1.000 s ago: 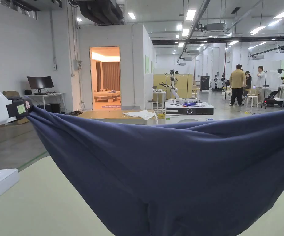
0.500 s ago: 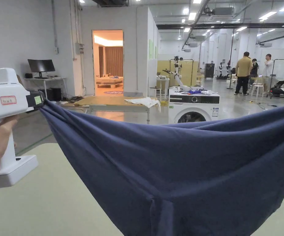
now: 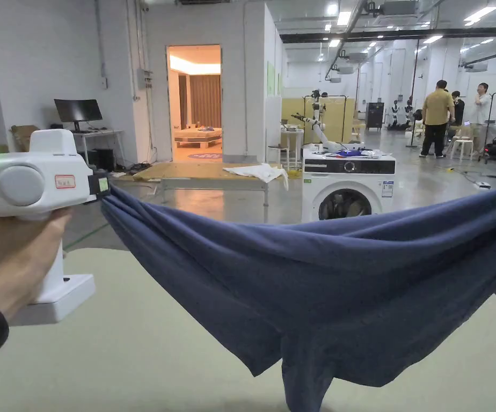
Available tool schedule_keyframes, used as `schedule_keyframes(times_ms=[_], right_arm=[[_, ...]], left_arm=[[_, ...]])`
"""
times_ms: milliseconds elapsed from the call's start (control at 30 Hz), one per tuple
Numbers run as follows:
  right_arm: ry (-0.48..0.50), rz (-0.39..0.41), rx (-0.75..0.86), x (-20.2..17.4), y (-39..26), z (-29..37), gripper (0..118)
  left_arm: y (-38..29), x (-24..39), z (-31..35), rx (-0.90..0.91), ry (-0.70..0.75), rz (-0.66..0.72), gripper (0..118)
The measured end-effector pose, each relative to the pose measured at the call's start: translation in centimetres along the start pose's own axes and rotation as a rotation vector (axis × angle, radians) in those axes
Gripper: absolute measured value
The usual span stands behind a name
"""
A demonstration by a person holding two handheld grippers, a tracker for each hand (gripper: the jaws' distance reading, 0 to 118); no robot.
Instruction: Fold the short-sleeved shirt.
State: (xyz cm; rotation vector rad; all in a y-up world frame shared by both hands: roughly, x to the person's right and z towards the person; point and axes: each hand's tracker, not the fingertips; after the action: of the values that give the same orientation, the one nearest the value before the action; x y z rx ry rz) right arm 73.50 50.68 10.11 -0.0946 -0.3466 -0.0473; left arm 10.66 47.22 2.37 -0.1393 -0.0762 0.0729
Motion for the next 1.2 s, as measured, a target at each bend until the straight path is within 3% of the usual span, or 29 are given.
schedule_keyframes(times_ms=[167, 267, 367, 433, 600, 800, 1033, 1200], right_arm=[[0.042, -0.005, -0.093, 2.1, -7.5, -0.2, 0], [0.075, -0.054, -0.156, 3.2, -11.8, 2.6, 0], [0.085, -0.025, -0.156, 5.0, -15.5, 5.6, 0], [0.083, 0.037, -0.141, 5.6, -18.0, 9.3, 0], [0.078, -0.103, -0.202, 9.2, -24.6, 18.1, 0], [0.018, -0.19, -0.25, 12.5, -31.2, 27.5, 0], [-0.017, -0.248, -0.393, 14.8, -37.3, 32.4, 1], [-0.069, -0.152, -0.449, 14.6, -40.6, 34.7, 18]], left_arm=[[-7.9, -1.8, 0.6, -0.15, -0.08, 0.163, 0], [-12.4, -2.9, 3.8, -0.145, -0.11, 0.237, 0], [-16.3, -4.0, 7.9, -0.163, -0.165, 0.269, 0], [-18.7, -5.3, 10.9, -0.184, -0.218, 0.325, 0], [-23.9, -7.1, 18.9, -0.223, -0.209, 0.433, 0], [-29.2, -7.9, 26.6, -0.259, -0.167, 0.4, 0], [-35.1, -8.4, 29.7, -0.362, -0.097, 0.402, 0], [-37.8, -7.9, 30.1, -0.428, -0.067, 0.345, 15]])
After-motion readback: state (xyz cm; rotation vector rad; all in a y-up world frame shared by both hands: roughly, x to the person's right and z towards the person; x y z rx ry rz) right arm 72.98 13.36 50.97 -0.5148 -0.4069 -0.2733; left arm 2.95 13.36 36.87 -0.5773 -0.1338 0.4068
